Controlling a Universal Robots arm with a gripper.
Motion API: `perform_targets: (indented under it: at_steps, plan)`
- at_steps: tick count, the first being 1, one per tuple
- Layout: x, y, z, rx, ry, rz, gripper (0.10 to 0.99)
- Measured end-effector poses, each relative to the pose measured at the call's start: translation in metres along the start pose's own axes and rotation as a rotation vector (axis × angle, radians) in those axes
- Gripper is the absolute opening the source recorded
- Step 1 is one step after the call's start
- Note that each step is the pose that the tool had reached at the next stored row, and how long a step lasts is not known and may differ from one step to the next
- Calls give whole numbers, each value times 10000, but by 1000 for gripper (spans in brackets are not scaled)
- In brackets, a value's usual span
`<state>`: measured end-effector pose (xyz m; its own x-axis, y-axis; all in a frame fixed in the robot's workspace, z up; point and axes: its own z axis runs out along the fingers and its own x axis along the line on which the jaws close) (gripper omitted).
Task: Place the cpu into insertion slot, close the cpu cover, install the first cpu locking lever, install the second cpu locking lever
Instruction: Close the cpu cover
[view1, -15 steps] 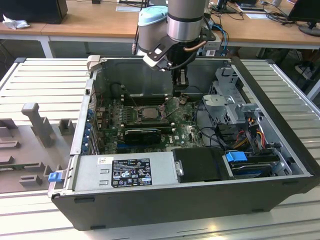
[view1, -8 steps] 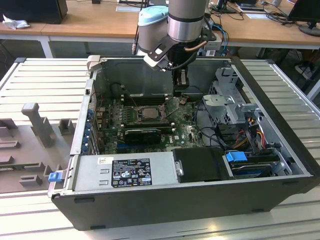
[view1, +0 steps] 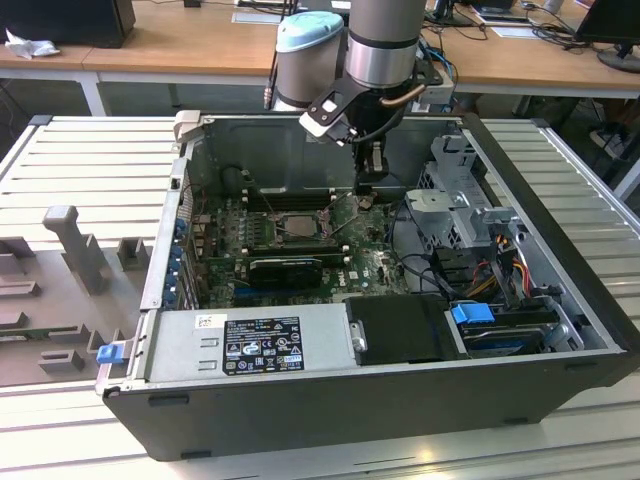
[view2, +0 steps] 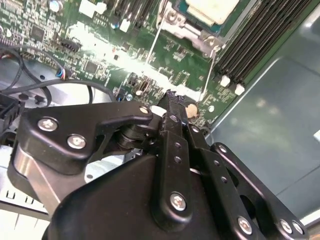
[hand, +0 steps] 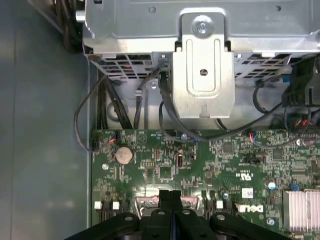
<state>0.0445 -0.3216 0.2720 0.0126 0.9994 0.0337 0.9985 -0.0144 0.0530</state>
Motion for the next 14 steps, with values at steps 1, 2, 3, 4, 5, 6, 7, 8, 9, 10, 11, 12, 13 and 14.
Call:
perform_targets:
  at_steps: [1, 2, 3, 4, 5, 6, 7, 8, 9, 10, 11, 12, 13, 14]
  plan:
    - [0, 8, 11, 0, 0, 0, 106]
    - [-1, 14, 15, 1, -3, 0, 106]
    - [0, 14, 19, 0, 0, 1, 106]
    - [-1, 20, 39, 0, -1, 0, 106]
    - [-2, 27, 67, 0, -2, 0, 106]
    - [-3, 46, 97, 0, -1, 1, 106]
    - [-3, 72, 118, 7, 0, 2, 106]
    - [-3, 108, 148, 22, -1, 0, 106]
    - [-4, 128, 186, 30, 0, 0, 106]
    - [-5, 126, 219, 31, -1, -1, 106]
    - [-6, 122, 243, 39, 0, -2, 106]
    - [-7, 100, 242, 97, -3, -2, 106]
    - [-7, 67, 241, 123, 0, -2, 106]
    - [-7, 30, 240, 122, 0, -3, 106]
